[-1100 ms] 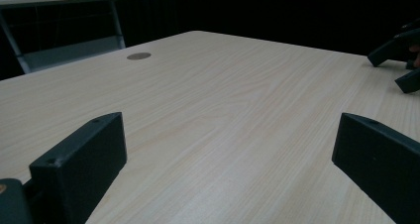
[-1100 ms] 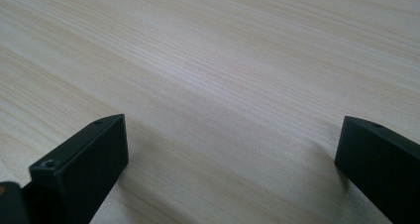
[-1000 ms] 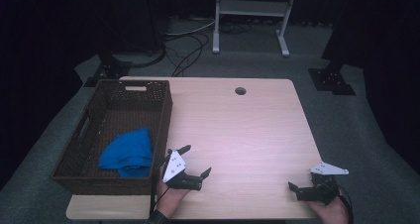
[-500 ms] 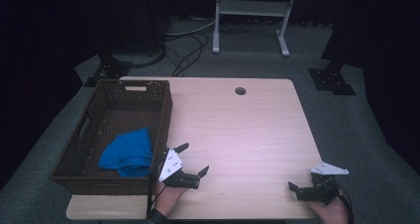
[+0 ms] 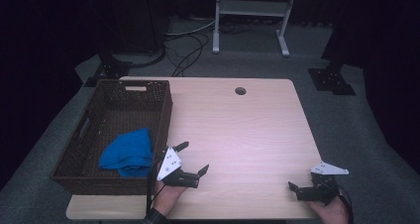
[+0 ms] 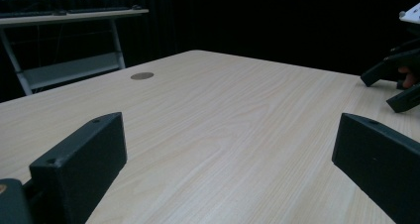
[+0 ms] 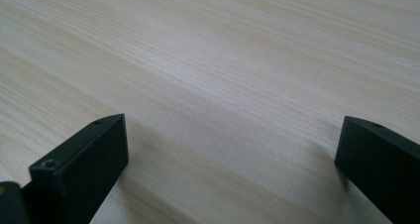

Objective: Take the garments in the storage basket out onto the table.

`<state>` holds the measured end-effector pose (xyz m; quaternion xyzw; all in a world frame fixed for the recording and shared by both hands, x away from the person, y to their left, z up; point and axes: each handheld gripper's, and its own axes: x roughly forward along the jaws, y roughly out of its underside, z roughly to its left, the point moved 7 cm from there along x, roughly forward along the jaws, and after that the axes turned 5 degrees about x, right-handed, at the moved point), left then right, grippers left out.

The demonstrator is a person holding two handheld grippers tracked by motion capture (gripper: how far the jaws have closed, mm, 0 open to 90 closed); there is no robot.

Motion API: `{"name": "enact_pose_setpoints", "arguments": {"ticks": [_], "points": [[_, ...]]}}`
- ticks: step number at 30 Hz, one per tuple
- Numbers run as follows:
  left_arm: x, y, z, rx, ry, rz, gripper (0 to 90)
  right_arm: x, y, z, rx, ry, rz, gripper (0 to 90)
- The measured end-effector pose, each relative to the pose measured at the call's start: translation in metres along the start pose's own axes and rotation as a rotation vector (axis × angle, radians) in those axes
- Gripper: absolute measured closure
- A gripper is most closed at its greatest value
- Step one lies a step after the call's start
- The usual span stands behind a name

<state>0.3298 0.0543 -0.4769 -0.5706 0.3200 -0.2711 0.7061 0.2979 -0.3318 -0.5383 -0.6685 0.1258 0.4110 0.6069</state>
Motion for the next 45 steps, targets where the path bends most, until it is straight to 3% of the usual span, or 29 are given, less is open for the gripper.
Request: {"name": "enact_pose_setpoints", "arguments": {"ticks": [21,45], "points": [[-0.002,-0.012,0.002,0.002,-0.017,-0.024,0.2,0.0,0.0,0.0,0.001,0.0,0.0,0.0],[-0.003,-0.023,0.006,-0.019,-0.008,-0.033,0.2,0.0,0.0,0.0,0.0,0.0,0.0,0.0]]}}
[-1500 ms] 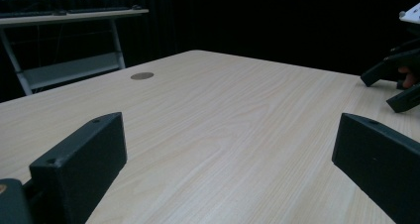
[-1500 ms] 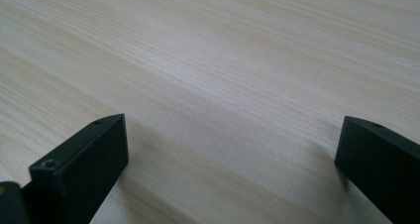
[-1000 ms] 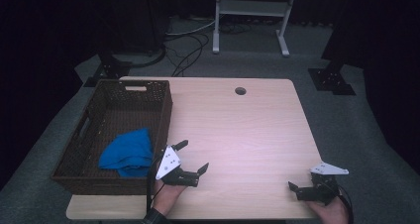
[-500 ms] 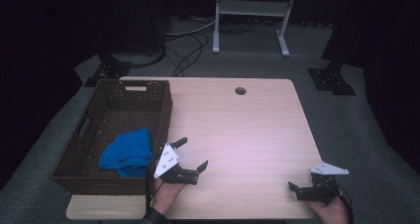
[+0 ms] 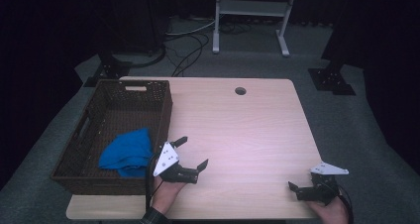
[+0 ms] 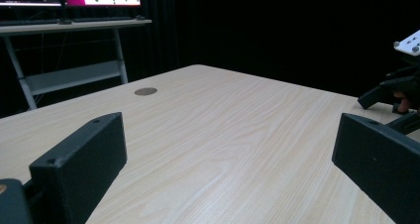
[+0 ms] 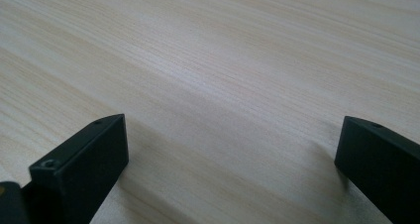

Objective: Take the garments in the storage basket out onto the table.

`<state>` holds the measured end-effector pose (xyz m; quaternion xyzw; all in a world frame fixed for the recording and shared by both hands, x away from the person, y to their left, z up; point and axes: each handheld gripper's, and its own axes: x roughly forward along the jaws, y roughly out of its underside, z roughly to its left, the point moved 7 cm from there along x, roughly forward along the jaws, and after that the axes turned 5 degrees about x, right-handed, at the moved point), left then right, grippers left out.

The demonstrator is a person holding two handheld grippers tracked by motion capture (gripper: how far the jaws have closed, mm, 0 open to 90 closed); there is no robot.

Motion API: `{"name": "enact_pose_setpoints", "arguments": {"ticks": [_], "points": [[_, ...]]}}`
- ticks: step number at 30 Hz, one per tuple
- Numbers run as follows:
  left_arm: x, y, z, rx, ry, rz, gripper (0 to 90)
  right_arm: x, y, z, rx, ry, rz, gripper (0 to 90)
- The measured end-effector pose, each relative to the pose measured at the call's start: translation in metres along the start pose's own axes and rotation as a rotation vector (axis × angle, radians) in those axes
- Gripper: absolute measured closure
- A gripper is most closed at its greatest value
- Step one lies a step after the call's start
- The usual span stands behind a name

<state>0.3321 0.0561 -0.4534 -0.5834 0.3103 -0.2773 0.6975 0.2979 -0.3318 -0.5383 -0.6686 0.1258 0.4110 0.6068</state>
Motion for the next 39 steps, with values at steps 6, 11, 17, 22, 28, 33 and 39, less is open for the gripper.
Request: {"name": "enact_pose_setpoints", "arguments": {"ticks": [6,11,17,22,28,33,39], "points": [[0.0,-0.004,0.0,0.003,0.008,-0.004,0.2,0.0,0.0,0.0,0.0,0.0,0.0,0.0],[0.0,-0.007,0.0,0.0,0.015,-0.009,0.2,0.0,0.0,0.0,0.0,0.0,0.0,0.0],[0.001,-0.012,0.001,-0.003,0.017,-0.015,0.2,0.0,0.0,0.0,0.001,0.0,0.0,0.0],[0.001,-0.015,0.003,0.0,0.017,-0.018,0.2,0.0,0.0,0.0,0.002,0.0,0.001,0.0],[-0.001,-0.021,0.006,-0.013,0.014,-0.036,0.2,0.0,0.0,0.0,0.003,0.002,0.001,0.0],[-0.001,-0.022,0.005,-0.014,0.016,-0.035,0.2,0.0,0.0,0.0,0.003,0.002,0.0,0.0],[-0.001,-0.026,0.005,-0.01,0.019,-0.039,0.2,0.0,0.0,0.0,0.003,0.002,0.001,0.0]]}}
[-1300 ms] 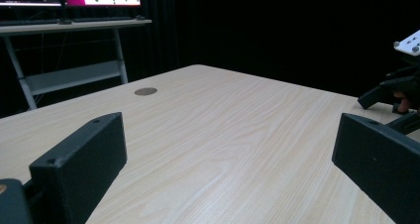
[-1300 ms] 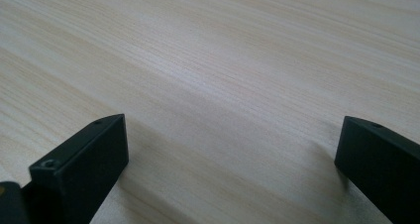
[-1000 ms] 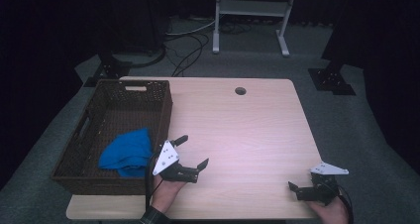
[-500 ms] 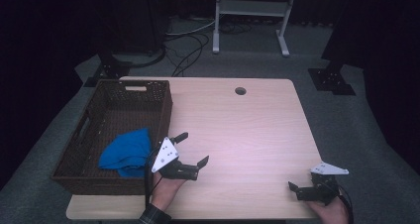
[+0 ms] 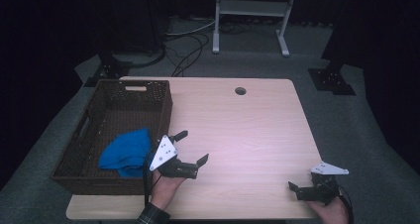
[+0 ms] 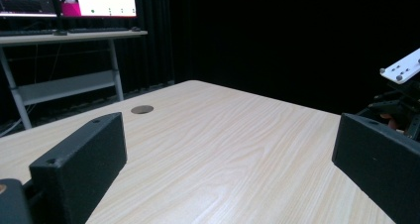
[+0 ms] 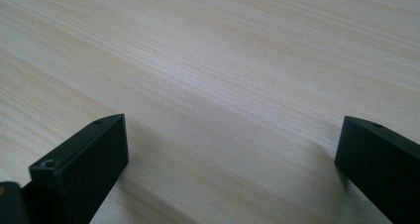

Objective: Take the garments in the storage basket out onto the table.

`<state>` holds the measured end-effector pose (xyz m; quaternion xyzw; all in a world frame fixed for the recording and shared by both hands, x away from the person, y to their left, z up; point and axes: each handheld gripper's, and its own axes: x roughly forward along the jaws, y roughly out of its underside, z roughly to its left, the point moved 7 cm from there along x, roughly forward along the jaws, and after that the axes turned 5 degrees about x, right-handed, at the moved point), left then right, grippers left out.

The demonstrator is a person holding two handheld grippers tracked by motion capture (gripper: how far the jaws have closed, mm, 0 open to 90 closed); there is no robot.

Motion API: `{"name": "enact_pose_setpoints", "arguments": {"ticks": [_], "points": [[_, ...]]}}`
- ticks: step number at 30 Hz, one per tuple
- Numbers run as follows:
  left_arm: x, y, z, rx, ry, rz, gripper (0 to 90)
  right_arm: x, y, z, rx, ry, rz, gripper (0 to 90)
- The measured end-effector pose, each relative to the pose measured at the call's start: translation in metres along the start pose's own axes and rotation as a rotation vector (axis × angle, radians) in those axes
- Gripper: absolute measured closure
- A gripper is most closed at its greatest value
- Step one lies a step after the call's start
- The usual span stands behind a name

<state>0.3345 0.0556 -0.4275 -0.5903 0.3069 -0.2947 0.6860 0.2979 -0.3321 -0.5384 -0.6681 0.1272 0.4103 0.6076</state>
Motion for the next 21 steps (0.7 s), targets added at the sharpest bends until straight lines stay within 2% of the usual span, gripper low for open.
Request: {"name": "enact_pose_setpoints", "arguments": {"ticks": [21], "points": [[0.0005,-0.0065,0.0018,-0.02,0.01,-0.01,0.2,-0.0002,0.0002,-0.0003,0.003,0.004,0.0,0.0]]}}
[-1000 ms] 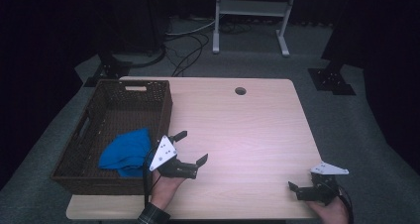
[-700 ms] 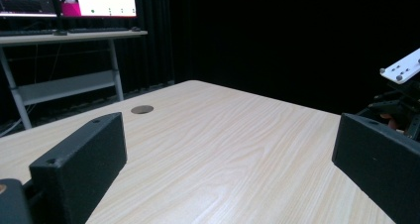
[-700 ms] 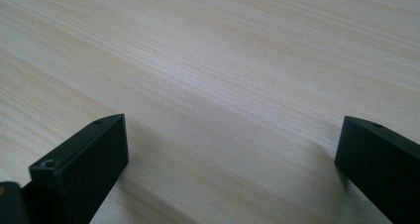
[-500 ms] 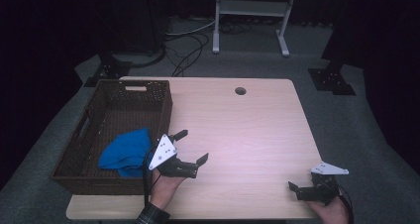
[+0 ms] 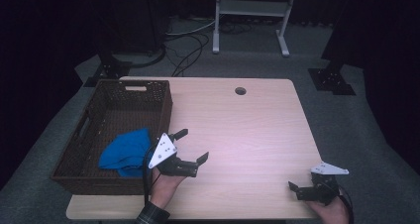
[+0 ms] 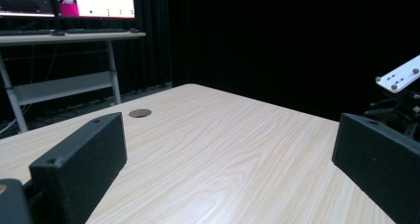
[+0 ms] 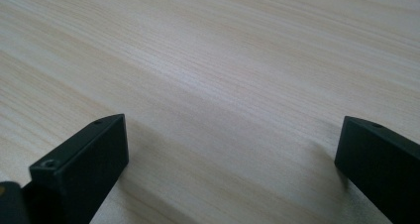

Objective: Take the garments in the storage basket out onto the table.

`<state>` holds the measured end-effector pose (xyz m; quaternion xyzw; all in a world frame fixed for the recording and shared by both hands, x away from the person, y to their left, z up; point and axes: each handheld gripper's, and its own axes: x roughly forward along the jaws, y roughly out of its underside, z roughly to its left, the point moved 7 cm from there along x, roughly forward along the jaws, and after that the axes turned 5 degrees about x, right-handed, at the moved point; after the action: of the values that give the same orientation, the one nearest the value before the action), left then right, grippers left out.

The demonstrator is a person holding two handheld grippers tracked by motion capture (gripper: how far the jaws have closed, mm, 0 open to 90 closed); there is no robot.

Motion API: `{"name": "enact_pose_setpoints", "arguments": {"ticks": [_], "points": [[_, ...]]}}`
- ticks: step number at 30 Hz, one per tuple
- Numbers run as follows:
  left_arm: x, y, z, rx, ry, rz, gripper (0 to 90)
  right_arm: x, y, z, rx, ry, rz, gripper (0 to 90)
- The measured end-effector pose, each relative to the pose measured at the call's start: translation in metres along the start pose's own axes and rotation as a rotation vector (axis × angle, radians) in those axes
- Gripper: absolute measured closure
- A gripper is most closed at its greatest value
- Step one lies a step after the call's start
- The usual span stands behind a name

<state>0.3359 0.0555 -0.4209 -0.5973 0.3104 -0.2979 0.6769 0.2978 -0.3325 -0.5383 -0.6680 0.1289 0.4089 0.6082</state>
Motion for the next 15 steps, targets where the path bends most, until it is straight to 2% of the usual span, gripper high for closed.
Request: {"name": "enact_pose_setpoints", "arguments": {"ticks": [15], "points": [[0.0008,-0.0029,-0.0008,-0.013,0.007,-0.006,0.2,0.0009,-0.001,0.0001,0.013,0.013,0.0,0.0]]}}
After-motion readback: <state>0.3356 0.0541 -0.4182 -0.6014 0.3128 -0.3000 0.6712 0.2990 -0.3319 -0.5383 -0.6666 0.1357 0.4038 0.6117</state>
